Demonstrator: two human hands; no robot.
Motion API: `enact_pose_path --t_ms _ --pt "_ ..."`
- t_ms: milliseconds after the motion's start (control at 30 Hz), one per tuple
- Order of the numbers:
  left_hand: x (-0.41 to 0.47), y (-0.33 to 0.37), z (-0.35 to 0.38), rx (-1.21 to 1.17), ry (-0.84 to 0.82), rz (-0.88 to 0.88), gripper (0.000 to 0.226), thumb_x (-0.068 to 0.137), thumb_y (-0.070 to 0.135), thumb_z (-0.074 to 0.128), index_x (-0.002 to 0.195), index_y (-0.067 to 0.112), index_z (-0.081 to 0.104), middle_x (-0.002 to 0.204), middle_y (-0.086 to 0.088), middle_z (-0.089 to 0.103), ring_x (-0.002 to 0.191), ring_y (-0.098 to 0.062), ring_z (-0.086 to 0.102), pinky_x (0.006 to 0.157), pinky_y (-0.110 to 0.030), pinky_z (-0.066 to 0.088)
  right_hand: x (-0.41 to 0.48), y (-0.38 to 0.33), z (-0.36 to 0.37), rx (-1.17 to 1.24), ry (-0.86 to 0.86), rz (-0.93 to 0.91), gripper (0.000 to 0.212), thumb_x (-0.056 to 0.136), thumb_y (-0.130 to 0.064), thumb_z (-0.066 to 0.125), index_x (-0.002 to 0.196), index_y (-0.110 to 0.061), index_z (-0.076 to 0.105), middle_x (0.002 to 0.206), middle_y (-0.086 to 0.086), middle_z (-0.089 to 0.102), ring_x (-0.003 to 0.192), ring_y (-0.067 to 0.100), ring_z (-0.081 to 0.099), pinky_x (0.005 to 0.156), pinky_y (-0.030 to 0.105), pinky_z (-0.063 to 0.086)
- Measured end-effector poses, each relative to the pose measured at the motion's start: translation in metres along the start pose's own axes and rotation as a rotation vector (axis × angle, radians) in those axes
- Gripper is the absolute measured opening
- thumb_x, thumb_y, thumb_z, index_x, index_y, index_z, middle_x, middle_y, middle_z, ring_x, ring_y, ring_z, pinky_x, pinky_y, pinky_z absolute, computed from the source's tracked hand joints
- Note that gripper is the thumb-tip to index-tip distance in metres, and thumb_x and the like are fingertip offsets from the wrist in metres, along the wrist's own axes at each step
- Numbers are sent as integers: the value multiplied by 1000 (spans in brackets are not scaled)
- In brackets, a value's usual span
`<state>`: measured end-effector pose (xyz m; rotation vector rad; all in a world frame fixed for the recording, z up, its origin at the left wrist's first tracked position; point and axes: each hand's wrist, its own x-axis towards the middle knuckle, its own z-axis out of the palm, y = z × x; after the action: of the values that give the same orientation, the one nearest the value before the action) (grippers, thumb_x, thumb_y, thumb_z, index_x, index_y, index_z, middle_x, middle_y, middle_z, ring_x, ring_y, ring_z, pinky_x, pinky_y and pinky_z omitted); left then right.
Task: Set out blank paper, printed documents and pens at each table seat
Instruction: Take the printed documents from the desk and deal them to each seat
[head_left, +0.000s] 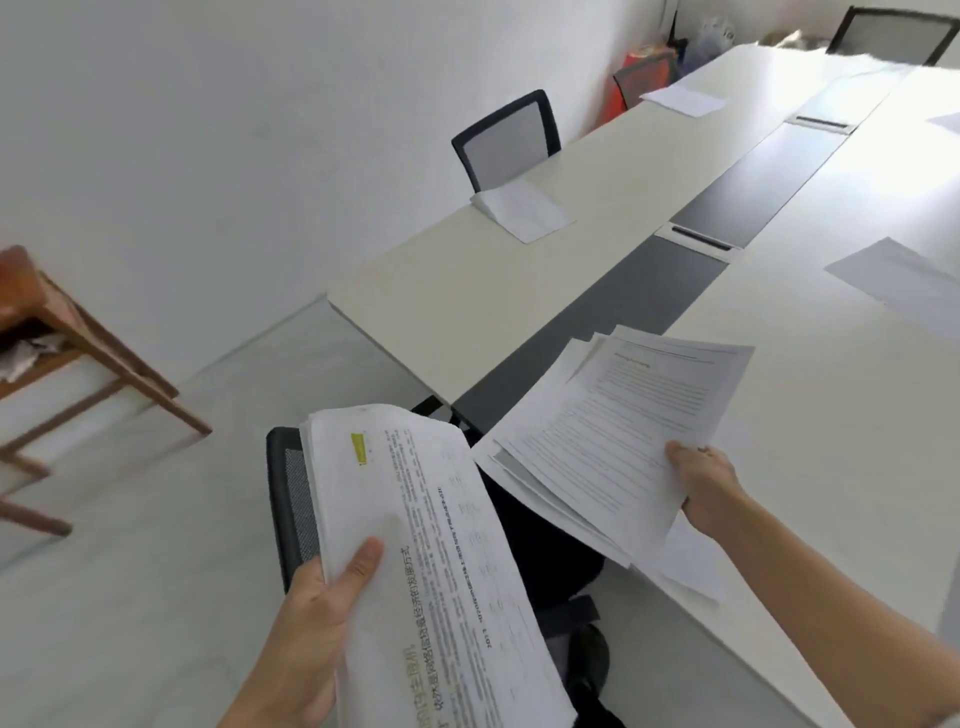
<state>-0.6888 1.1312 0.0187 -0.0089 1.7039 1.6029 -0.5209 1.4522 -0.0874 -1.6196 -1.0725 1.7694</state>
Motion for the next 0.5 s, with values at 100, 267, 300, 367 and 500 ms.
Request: enact_pose_path --t_ms 100,267,300,367,500 --pt "18 21 19 -33 63 -6 29 86 24 57 105 4 68 100 -16 75 90 -31 73 80 -44 59 63 -23 48 -44 -42 76 35 100 -12 49 135 -3 49 136 16 55 113 35 56 99 47 47" --pt "43 43 49 -58 195 -3 35 80 28 60 108 8 68 101 -13 76 92 -28 73 88 -45 51 136 -35 117 -108 -95 179 39 99 -16 49 137 -8 47 135 14 56 118 36 57 99 46 49" --pt "46 44 53 -68 221 -17 36 79 28 60 108 8 67 101 -13 76 92 -29 73 88 -45 51 145 -33 127 -120 -99 192 39 99 -16 48 137 -8 46 134 13 56 117 35 57 99 44 49" --pt "50 43 58 -93 269 -46 39 78 28 60 110 6 67 102 -15 75 94 -31 72 90 -47 51 160 -29 142 -171 -113 213 38 100 -15 47 137 -6 47 130 14 56 107 34 59 94 41 49" --pt "58 41 65 -112 335 -92 43 75 26 62 110 2 67 102 -19 74 94 -35 72 93 -49 50 175 -22 150 -271 -139 308 28 98 -15 50 123 -3 52 118 19 61 84 33 62 80 44 53"
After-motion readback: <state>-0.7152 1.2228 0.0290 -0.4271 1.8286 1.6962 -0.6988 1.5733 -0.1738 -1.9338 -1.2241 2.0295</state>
